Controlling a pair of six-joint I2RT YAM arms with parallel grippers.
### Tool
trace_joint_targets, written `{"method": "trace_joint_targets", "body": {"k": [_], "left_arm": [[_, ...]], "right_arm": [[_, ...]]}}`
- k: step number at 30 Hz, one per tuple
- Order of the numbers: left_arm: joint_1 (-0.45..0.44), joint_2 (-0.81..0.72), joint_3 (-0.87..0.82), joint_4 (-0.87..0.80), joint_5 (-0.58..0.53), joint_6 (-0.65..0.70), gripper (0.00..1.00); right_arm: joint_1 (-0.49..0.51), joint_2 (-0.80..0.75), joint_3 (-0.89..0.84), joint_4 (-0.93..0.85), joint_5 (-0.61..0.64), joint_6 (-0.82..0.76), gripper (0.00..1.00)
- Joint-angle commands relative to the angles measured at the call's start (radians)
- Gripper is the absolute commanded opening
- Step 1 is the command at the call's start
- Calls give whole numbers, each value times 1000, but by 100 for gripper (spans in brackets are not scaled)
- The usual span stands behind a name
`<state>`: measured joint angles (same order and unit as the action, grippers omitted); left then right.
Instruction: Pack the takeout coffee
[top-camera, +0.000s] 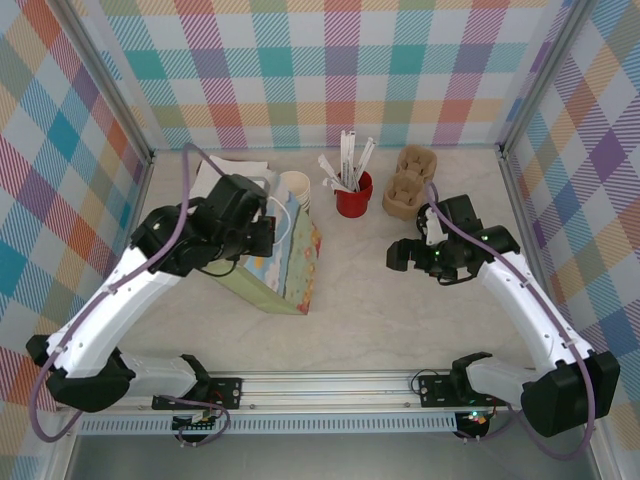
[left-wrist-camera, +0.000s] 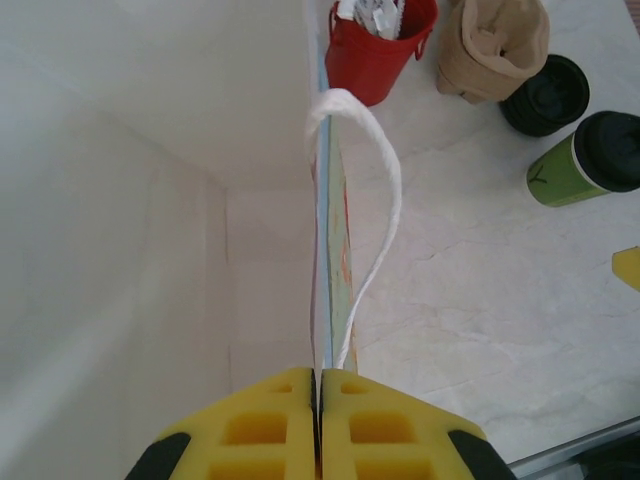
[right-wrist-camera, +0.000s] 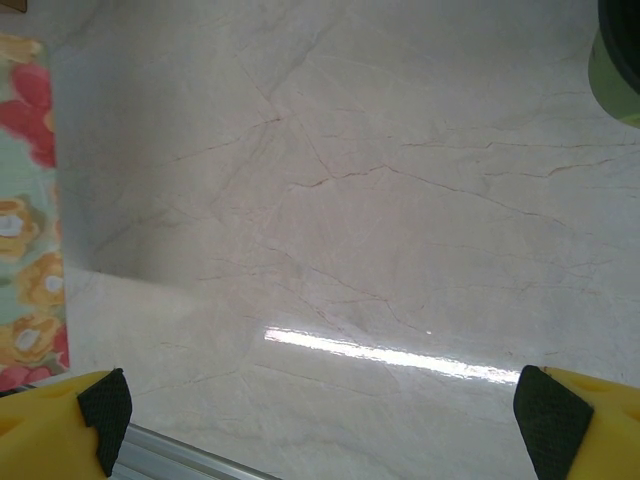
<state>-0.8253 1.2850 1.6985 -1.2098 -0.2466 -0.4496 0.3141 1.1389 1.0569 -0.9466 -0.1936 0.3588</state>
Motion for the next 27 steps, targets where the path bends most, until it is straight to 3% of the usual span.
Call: {"method": "trace_joint_targets", "body": {"k": [1,22,27], "left_arm": [[-43,54,40,34,-21,2,0],[-65,306,121,37,-2,46,0],[-64,323,119,38,12,43,10]], "right_arm": [[5,-22,31,-24,3,3,100],[4,-44,31,-50,29,-14,100],[5,-47,32,-55,33,-18,100]]}}
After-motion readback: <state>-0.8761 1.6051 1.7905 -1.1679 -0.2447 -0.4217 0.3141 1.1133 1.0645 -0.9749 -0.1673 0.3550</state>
